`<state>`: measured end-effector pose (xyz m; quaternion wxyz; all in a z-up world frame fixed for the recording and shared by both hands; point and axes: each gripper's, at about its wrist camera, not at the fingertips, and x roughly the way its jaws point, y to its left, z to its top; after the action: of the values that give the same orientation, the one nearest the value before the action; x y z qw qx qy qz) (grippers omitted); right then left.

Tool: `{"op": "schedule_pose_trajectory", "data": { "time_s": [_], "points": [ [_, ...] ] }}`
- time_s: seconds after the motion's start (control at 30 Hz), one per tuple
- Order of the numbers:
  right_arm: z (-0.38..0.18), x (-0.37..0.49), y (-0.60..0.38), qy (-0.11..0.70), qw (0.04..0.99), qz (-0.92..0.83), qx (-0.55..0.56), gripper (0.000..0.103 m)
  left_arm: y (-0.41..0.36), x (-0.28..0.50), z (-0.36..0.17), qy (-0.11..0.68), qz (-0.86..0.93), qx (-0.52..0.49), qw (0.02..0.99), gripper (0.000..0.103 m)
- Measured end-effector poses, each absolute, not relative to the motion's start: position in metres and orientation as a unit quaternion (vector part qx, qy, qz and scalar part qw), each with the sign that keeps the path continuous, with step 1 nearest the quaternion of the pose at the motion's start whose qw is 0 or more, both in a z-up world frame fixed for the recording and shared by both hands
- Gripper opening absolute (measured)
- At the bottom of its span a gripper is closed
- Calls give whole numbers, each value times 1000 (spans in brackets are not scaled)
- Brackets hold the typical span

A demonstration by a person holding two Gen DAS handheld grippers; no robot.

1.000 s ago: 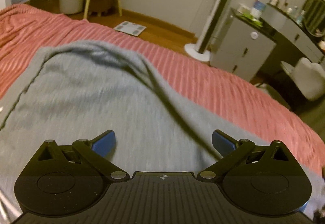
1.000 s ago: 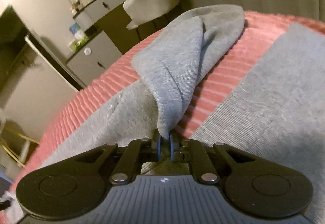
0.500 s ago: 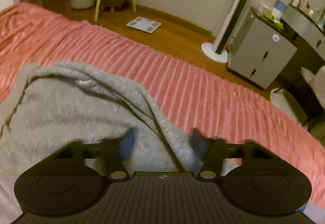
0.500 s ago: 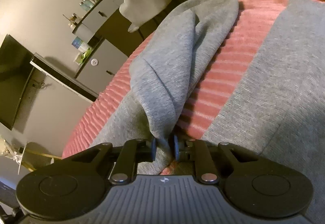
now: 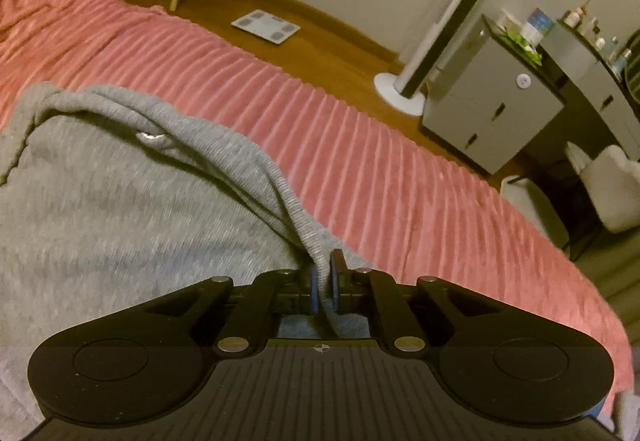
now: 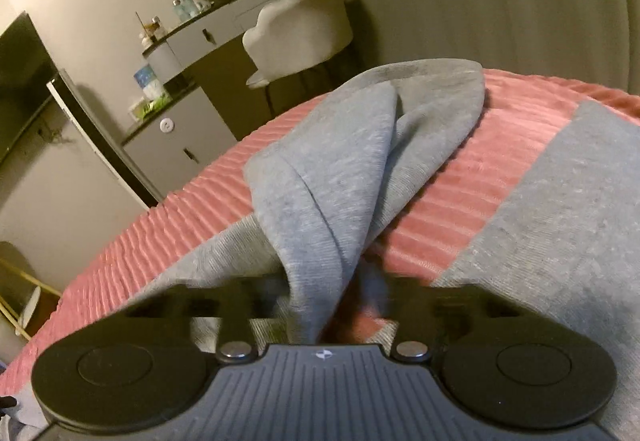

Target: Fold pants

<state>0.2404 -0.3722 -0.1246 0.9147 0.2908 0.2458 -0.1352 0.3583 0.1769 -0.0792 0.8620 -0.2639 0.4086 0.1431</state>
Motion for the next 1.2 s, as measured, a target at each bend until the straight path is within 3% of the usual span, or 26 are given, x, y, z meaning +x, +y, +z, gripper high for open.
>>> {"op": "schedule_pose_trajectory", "data": {
  "time_s": [0.3, 0.63, 0.83, 0.93, 1.0, 1.07, 1.13, 1.2],
  "points": [
    [-93, 207, -408, 171, 904, -88, 381, 7, 189, 304, -24, 374, 80, -274, 883, 7],
    [-35, 99, -460, 91, 871, -28, 482, 6, 184, 137, 29, 325, 13, -290, 900, 7],
    [-74, 37, -475, 236, 879, -108, 399, 6, 179, 52, -38, 411, 24, -304, 859, 8],
    [-123, 39, -492, 325, 825, -139, 442, 7, 186, 47, -73, 440, 58, -322, 836, 7],
    [-142, 36, -500, 320, 807, -139, 477, 4, 196, 48, -79, 435, 77, -316, 840, 10],
    [-142, 36, -499, 312, 808, -142, 480, 8, 209, 51, -77, 417, 103, -308, 849, 30],
    [-136, 38, -493, 315, 821, -149, 453, 9, 223, 56, -75, 400, 132, -309, 853, 37],
    [-128, 45, -487, 317, 837, -154, 419, 17, 239, 65, -76, 388, 139, -326, 851, 39]
  ]
}}
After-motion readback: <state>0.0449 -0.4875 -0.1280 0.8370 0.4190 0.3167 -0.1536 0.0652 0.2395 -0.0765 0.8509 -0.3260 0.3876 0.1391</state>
